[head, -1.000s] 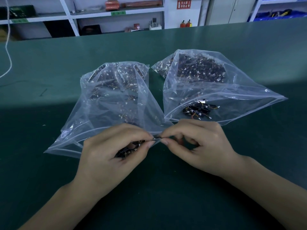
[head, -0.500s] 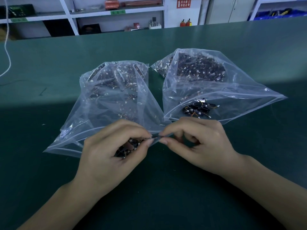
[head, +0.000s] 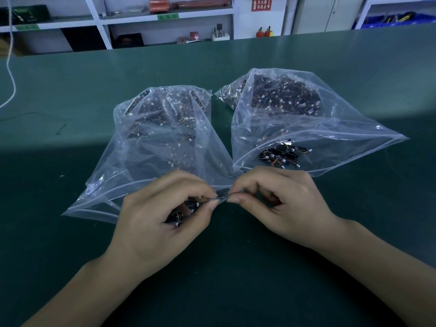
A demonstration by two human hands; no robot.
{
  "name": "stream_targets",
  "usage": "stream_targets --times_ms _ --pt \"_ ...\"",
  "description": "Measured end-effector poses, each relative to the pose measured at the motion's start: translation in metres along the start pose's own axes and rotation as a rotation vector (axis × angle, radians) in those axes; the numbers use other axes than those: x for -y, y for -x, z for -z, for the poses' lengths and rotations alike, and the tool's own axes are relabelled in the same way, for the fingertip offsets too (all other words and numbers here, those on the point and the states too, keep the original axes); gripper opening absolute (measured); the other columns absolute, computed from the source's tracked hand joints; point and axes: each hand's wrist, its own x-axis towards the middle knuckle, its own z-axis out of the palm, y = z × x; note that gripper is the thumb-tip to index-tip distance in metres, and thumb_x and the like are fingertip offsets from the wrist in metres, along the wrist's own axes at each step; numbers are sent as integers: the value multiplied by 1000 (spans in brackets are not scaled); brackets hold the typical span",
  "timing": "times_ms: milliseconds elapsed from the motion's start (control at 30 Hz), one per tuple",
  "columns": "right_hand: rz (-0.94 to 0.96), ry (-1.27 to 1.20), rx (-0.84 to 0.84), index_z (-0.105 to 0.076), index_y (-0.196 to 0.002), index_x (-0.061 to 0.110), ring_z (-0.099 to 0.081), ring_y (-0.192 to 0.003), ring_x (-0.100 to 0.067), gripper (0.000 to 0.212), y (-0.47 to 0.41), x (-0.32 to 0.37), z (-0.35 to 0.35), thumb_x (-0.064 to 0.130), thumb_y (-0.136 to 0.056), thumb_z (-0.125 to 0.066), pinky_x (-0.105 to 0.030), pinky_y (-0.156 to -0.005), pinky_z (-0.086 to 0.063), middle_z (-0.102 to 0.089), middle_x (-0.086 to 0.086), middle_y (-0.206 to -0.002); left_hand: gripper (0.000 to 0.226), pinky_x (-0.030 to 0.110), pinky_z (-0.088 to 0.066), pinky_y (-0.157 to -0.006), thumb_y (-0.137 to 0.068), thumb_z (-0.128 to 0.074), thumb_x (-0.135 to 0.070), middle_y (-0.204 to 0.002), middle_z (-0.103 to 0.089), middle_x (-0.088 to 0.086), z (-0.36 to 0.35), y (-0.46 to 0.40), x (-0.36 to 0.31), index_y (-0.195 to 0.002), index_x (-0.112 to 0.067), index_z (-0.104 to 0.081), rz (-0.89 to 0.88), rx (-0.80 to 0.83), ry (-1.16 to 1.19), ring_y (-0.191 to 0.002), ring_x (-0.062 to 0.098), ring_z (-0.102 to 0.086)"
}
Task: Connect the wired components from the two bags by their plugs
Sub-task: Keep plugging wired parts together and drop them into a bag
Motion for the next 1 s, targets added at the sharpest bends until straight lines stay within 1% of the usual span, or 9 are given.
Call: stream_targets --times_ms 500,567,633,700,767,833,867,933,1000 --pt "24 23 42 -76 -96 18 -40 -62 5 16 1 -4 2 32 -102 -70 -12 -64 -34 -39 33 -75 7 30 -55 -65 -98 -78 -19 -97 -72 -6 1 0 3 -94 -12 -80 -6 22 -49 -80 14 -71" --pt "22 46 50 -76 -97 18 -41 -63 5 16 1 -8 4 31 -102 -70 -13 -64 -34 -41 34 -78 12 27 -58 -66 -98 -79 -26 -95 -74 -10 0 2 2 -95 -14 -80 6 17 -42 -80 6 -72" --pt "35 69 55 -77 -97 15 -47 -69 11 13 -1 -15 8 26 -102 -72 -7 -69 -34 -45 37 -84 21 24 -60 -68 -98 -77 -36 -92 -75 -16 1 3 1 -96 -16 -79 16 -4 -30 -78 -1 -73" --pt "44 95 47 -78 -96 12 -50 -75 17 8 -3 -24 15 19 -99 -75 -4 -72 -35 -50 36 -91 29 29 -60 -64 -102 -71 -39 -86 -76 -15 4 3 2 -89 -15 -80 10 -12 -71 -75 2 -74" --pt "1 132 15 -79 -96 13 -52 -74 16 5 -4 -35 24 18 -97 -78 -5 -71 -36 -53 35 -91 39 36 -55 -57 -107 -65 -37 -74 -72 -11 7 3 6 -79 -13 -79 6 12 -150 -66 11 -70" --pt "-61 196 -11 -80 -96 17 -53 -70 9 5 -6 -45 31 21 -97 -77 -10 -67 -38 -55 33 -86 45 40 -49 -53 -109 -62 -35 -65 -63 -9 9 2 9 -72 -13 -74 19 33 -226 -58 15 -62" --pt "-91 231 -24 -80 -96 19 -53 -69 5 5 -6 -49 34 23 -97 -77 -17 -64 -42 -57 31 -85 46 40 -49 -53 -109 -61 -35 -64 -62 -9 10 2 10 -70 -13 -73 21 38 -252 -58 16 -61" --pt "-145 281 -59 -80 -94 24 -55 -68 -3 6 -6 -55 37 28 -96 -78 -31 -61 -49 -63 24 -84 48 40 -51 -58 -110 -59 -34 -68 -66 -8 11 1 12 -70 -12 -73 16 49 -273 -64 17 -66" --pt "-204 332 -94 -81 -91 29 -58 -70 -7 5 -6 -59 39 32 -95 -79 -37 -63 -53 -67 21 -83 45 39 -54 -66 -110 -58 -34 -76 -70 -10 12 -1 14 -74 -15 -74 -2 60 -299 -73 16 -70"
